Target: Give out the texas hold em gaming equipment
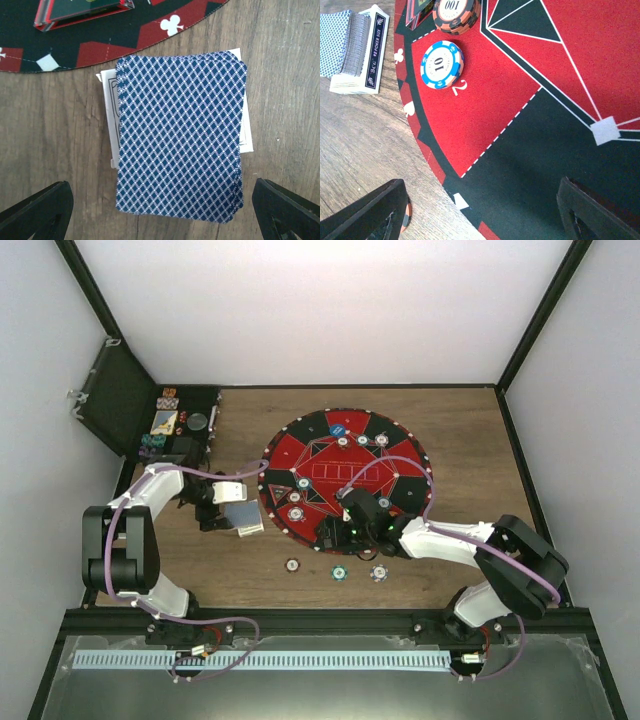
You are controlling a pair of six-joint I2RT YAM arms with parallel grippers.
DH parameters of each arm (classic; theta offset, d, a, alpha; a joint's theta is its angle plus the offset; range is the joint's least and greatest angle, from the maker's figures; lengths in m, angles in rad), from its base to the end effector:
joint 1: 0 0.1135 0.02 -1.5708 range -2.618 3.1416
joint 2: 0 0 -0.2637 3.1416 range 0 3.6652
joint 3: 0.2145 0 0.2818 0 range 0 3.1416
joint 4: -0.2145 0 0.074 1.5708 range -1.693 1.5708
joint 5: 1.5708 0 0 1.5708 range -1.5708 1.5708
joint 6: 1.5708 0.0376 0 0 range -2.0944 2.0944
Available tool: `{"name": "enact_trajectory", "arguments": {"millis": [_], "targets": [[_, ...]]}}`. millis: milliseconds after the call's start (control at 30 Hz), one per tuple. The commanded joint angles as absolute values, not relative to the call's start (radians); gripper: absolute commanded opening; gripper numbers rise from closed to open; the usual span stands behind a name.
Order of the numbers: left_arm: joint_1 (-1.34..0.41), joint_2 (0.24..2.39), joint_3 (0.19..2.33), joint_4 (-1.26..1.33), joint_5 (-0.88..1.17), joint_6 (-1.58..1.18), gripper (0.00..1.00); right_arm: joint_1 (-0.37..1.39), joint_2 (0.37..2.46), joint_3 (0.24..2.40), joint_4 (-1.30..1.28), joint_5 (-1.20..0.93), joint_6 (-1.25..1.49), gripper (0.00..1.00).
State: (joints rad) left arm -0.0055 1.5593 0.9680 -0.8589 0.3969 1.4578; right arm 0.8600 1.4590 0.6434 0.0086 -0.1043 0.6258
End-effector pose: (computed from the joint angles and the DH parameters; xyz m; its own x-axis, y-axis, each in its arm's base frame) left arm 0.2920 -0.0161 0.1656 -0.0607 0.9167 -0.3949 0.9922 0.0985 0.0763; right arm 0.1928 0.2299 0.1357 -0.8509 -0.0955 -0.5166 -0.3730 0.8023 0.4661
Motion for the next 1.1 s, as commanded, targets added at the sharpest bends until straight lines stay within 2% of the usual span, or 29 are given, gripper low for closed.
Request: {"name": "enact_trajectory", "arguments": {"millis": [0,1067], "targets": [[-0.010,1.565,0.997,-0.868,0.431,1.477,1.00,0.870,1.439,0.643,0.021,-0.105,0.632,0.85],[-0.012,1.667,0.963,-0.803,0.398,1.491,1.00,0.874,1.427,0.638,0.014,-0.107,0.639,0.82]]}}
